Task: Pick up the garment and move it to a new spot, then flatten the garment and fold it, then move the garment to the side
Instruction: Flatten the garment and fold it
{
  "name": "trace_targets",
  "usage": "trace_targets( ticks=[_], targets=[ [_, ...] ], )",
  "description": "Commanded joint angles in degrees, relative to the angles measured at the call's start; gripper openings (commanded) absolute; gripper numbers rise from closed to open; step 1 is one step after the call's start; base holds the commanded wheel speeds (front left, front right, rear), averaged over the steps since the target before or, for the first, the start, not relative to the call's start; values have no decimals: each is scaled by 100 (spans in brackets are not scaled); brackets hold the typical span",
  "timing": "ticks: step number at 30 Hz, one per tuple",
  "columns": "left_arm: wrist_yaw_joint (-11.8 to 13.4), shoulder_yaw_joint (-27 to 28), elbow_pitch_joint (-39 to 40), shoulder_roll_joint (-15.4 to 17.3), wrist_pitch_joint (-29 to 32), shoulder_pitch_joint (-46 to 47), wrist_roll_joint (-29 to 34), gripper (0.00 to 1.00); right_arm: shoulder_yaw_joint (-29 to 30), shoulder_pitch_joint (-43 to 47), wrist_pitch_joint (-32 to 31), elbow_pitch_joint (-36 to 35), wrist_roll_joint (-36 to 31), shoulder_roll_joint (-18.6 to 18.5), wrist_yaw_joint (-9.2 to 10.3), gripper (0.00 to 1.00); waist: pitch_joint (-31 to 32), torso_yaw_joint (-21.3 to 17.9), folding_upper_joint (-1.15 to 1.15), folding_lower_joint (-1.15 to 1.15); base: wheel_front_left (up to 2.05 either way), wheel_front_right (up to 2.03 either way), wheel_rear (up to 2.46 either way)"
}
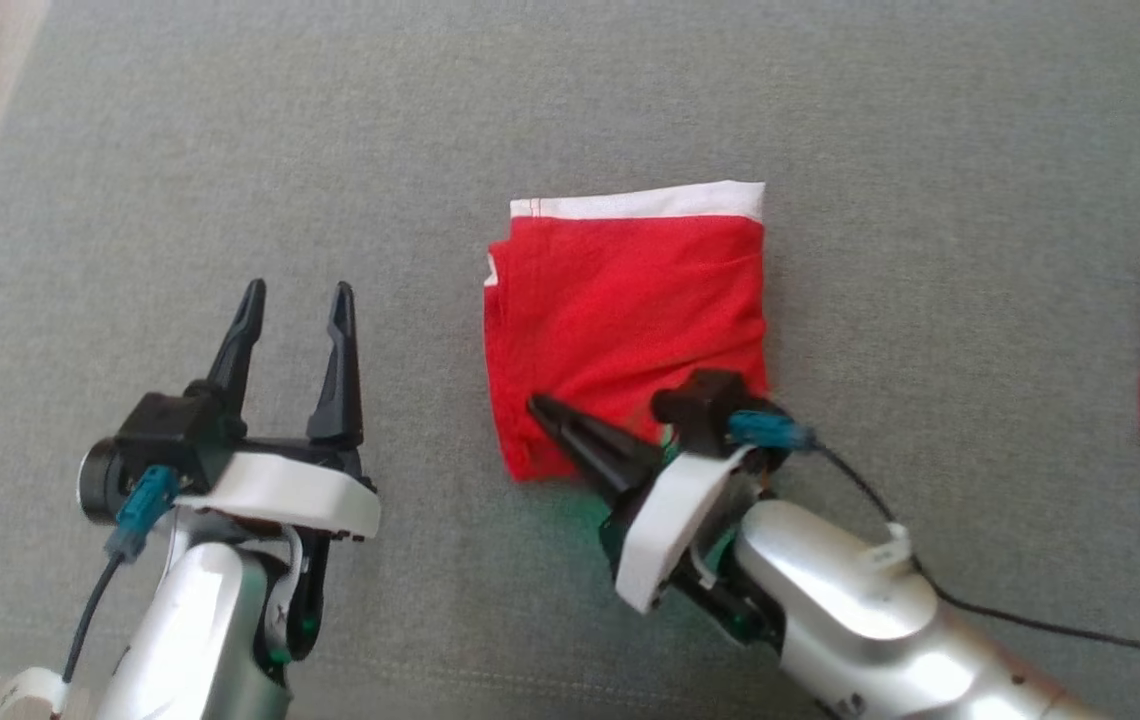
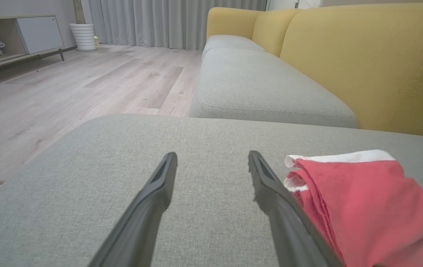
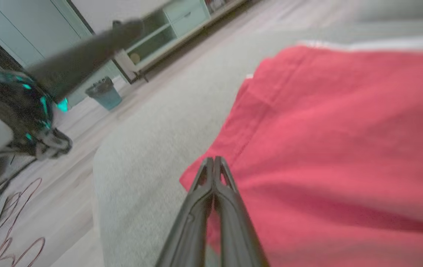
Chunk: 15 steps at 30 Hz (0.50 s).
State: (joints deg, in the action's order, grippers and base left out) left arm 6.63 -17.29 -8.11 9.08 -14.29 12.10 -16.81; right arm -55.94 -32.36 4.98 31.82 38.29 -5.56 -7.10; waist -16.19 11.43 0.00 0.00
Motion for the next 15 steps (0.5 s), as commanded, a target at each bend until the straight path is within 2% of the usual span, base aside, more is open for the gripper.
trace_targets(
  ticks=[1,5,6,7,8,9,10,15],
  targets=[
    [25,267,151,126,-63,143,-18,100,69,-177,377,-410,-98,-30,-39,0,95,-89,0,0,0,0,0],
    [23,274,161,171,-64,59,-13,100,504,-88,718,-874,-339,-263,-39,0,226,-215,0,0,0,0,0],
    [28,276,170,191,-64,32,-7,100,731,-1,771,-1046,-418,-346,-39,17,271,-262,0,0,0,0,0],
    [34,274,182,207,-64,6,4,100,1009,113,810,-1209,-508,-431,-39,100,320,-305,0,0,0,0,0],
    [43,273,204,224,-65,-22,15,100,1309,254,824,-1354,-610,-507,-39,100,360,-354,0,0,0,0,0],
    [59,258,242,255,-61,-79,38,100,1996,589,833,-1650,-837,-616,-39,100,446,-437,0,0,0,0,0],
    [59,258,242,255,-61,-79,38,100,1996,589,833,-1650,-837,-616,-39,100,446,-437,0,0,0,0,0],
    [106,268,332,378,-28,-223,79,100,3793,1528,522,-2409,-1554,-615,-39,100,626,-642,0,0,0,0,0]
  ],
)
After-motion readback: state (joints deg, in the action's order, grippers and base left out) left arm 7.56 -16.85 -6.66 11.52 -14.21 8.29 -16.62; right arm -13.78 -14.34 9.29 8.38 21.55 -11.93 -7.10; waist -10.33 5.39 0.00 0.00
